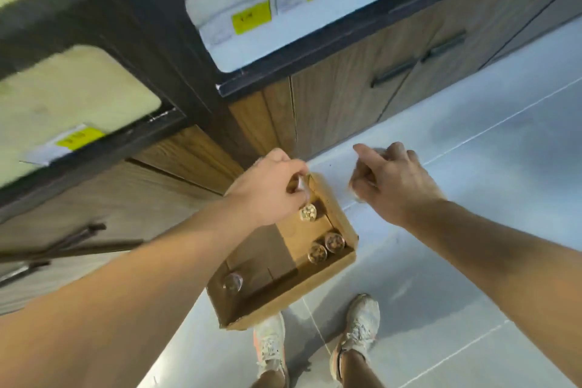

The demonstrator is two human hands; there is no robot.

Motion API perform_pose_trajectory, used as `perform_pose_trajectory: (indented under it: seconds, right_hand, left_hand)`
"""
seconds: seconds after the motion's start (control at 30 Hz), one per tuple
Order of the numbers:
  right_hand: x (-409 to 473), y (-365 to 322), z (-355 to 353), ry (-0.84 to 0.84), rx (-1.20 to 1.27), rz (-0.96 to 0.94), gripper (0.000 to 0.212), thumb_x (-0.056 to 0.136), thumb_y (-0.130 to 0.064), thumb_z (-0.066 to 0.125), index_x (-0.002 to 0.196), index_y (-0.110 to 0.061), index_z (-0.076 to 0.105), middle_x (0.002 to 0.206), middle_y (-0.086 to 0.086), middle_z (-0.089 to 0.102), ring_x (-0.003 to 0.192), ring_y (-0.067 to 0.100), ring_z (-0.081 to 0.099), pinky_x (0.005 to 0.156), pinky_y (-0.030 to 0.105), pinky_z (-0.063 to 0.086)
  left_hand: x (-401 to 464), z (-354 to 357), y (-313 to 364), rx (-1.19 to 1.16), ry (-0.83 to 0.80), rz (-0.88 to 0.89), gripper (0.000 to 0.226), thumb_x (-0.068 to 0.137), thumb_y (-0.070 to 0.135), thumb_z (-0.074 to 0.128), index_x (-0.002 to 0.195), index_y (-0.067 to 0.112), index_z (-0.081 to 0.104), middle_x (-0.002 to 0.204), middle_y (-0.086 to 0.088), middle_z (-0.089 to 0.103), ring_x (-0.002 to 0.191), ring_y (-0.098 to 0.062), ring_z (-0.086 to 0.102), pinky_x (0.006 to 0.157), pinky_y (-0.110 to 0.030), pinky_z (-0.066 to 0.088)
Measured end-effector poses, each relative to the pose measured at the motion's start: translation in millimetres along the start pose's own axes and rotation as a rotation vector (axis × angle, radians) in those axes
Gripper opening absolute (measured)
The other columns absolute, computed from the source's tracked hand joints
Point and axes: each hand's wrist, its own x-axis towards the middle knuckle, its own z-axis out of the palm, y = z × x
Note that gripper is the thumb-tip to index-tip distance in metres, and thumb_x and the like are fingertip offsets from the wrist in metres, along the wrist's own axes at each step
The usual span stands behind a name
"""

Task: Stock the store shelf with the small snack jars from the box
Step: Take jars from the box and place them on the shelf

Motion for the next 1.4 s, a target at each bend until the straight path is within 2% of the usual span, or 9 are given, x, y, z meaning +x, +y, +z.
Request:
perform_pose_trajectory:
  seconds: [0.27, 0.37, 0.53, 0.73, 0.83, 0.93, 1.1, 1.33, 1.4]
  right_hand:
    - [-85.1, 13.0, -179.1, 0.062, -0.014, 0.089, 0.048, 0.097, -0.049, 0.048, 0.142, -0.038, 0.036, 0.117, 0.011, 0.043, 0.120, 0.037, 0.044, 0.094, 0.043, 0.048]
    - [-117.4, 13.1, -251.9, 0.112, -0.008, 0.120, 0.055, 0.097, -0.052, 0.046, 0.148, -0.039, 0.032, 0.123, 0.014, 0.042, 0.120, 0.038, 0.046, 0.099, 0.045, 0.048]
    - [-177.3, 7.4, -376.2, 0.236, -0.022, 0.145, 0.058, 0.100, -0.052, 0.043, 0.154, -0.037, 0.029, 0.134, 0.015, 0.042, 0.123, 0.040, 0.045, 0.100, 0.046, 0.047]
    - [-240.5, 11.7, -482.2, 0.358, 0.014, 0.173, 0.049, 0.100, -0.053, 0.043, 0.144, -0.034, 0.037, 0.129, 0.015, 0.045, 0.115, 0.038, 0.049, 0.092, 0.045, 0.049]
    - [-268.7, 22.5, -515.6, 0.407, 0.045, 0.209, 0.045, 0.099, -0.054, 0.044, 0.139, -0.033, 0.041, 0.121, 0.012, 0.047, 0.109, 0.036, 0.051, 0.094, 0.048, 0.050]
    - [-296.0, 35.2, -538.5, 0.448, 0.055, 0.254, 0.054, 0.099, -0.056, 0.045, 0.148, -0.036, 0.037, 0.125, 0.013, 0.047, 0.115, 0.039, 0.051, 0.098, 0.048, 0.049]
    - [-338.1, 52.0, -558.3, 0.491, 0.064, 0.347, 0.061, 0.095, -0.059, 0.044, 0.152, -0.041, 0.032, 0.130, 0.013, 0.047, 0.118, 0.037, 0.052, 0.102, 0.046, 0.047]
    - [-403.7, 47.5, -555.1, 0.550, 0.069, 0.442, 0.055, 0.098, -0.054, 0.045, 0.150, -0.037, 0.037, 0.129, 0.013, 0.049, 0.110, 0.035, 0.057, 0.100, 0.044, 0.049]
    - [-420.6, 42.9, -546.7, 0.568, 0.099, 0.473, 0.059, 0.097, -0.055, 0.045, 0.153, -0.040, 0.033, 0.135, 0.014, 0.050, 0.121, 0.037, 0.054, 0.103, 0.046, 0.047]
  left_hand:
    - [-53.6, -113.4, 135.5, 0.050, 0.062, 0.126, 0.051, 0.095, 0.045, 0.062, 0.143, 0.038, 0.049, 0.138, 0.008, 0.051, 0.127, -0.018, 0.052, 0.107, -0.035, 0.044]
    - [-78.8, -174.6, 186.1, 0.090, 0.099, 0.171, 0.060, 0.090, 0.047, 0.062, 0.147, 0.040, 0.043, 0.133, 0.009, 0.056, 0.123, -0.015, 0.054, 0.103, -0.032, 0.045]
    - [-122.6, -279.5, 263.5, 0.078, 0.228, 0.263, 0.063, 0.067, 0.058, 0.051, 0.127, 0.039, 0.056, 0.108, 0.014, 0.065, 0.099, -0.008, 0.062, 0.091, -0.030, 0.049]
    - [-164.3, -375.0, 349.1, 0.120, 0.322, 0.389, 0.042, 0.073, 0.054, 0.051, 0.108, 0.035, 0.061, 0.096, 0.017, 0.064, 0.087, -0.001, 0.060, 0.082, -0.027, 0.051]
    - [-180.0, -400.1, 391.0, 0.169, 0.339, 0.464, 0.029, 0.082, 0.045, 0.061, 0.108, 0.033, 0.063, 0.095, 0.017, 0.060, 0.086, -0.001, 0.058, 0.076, -0.015, 0.045]
    - [-184.5, -411.2, 423.1, 0.215, 0.350, 0.555, 0.029, 0.090, 0.037, 0.064, 0.119, 0.034, 0.063, 0.103, 0.019, 0.059, 0.091, 0.002, 0.056, 0.074, -0.009, 0.039]
    - [-195.4, -413.8, 463.6, 0.250, 0.330, 0.641, 0.041, 0.091, 0.043, 0.059, 0.131, 0.038, 0.060, 0.118, 0.021, 0.056, 0.106, 0.001, 0.055, 0.085, -0.017, 0.044]
    - [-217.5, -408.2, 492.8, 0.276, 0.358, 0.776, 0.044, 0.089, 0.047, 0.061, 0.132, 0.037, 0.063, 0.124, 0.019, 0.059, 0.106, -0.001, 0.055, 0.088, -0.021, 0.047]
    - [-228.3, -404.4, 495.8, 0.276, 0.336, 0.810, 0.044, 0.089, 0.046, 0.061, 0.133, 0.035, 0.062, 0.126, 0.017, 0.059, 0.107, -0.001, 0.055, 0.090, -0.020, 0.047]
